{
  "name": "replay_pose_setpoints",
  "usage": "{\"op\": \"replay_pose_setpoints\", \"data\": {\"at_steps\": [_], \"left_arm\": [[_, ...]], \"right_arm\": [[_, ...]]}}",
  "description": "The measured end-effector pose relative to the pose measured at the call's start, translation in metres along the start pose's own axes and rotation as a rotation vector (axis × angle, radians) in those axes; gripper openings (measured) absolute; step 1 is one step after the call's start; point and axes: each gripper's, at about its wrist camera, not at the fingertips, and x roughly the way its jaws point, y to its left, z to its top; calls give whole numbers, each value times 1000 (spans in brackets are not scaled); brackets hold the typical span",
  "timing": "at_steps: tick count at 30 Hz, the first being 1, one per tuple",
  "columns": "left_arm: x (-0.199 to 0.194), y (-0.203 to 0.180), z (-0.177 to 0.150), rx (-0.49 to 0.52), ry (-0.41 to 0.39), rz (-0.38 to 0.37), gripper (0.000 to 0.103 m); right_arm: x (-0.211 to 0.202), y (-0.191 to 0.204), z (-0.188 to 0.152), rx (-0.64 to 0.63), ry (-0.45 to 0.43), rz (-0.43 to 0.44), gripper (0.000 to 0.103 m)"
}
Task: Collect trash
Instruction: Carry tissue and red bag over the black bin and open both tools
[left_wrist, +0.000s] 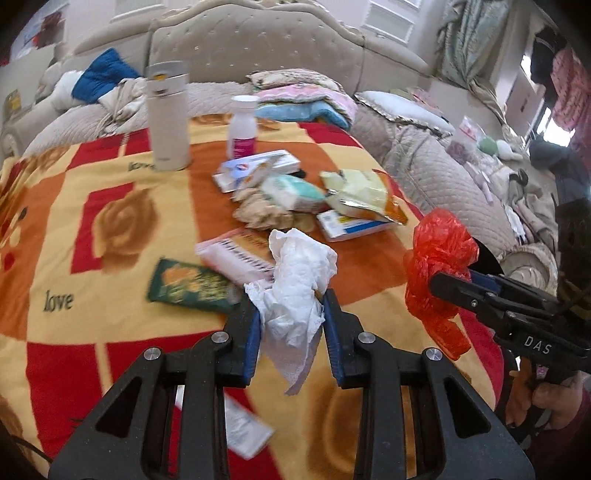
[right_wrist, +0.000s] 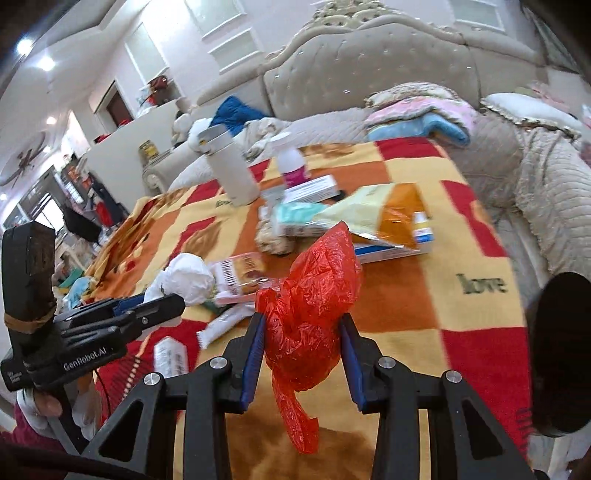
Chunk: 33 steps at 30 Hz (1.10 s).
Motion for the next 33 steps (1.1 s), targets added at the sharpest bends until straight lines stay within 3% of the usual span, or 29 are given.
{"op": "replay_pose_setpoints", "data": {"at_steps": [16,33], "left_arm": [[33,-83,17,125,-23,-11,28],[66,-157,27,181,16,-138,28]], "right_arm": [[-40,-74,-7,91,-57,-151,38],[-77,-145,-17,165,-81,-298,38]]}}
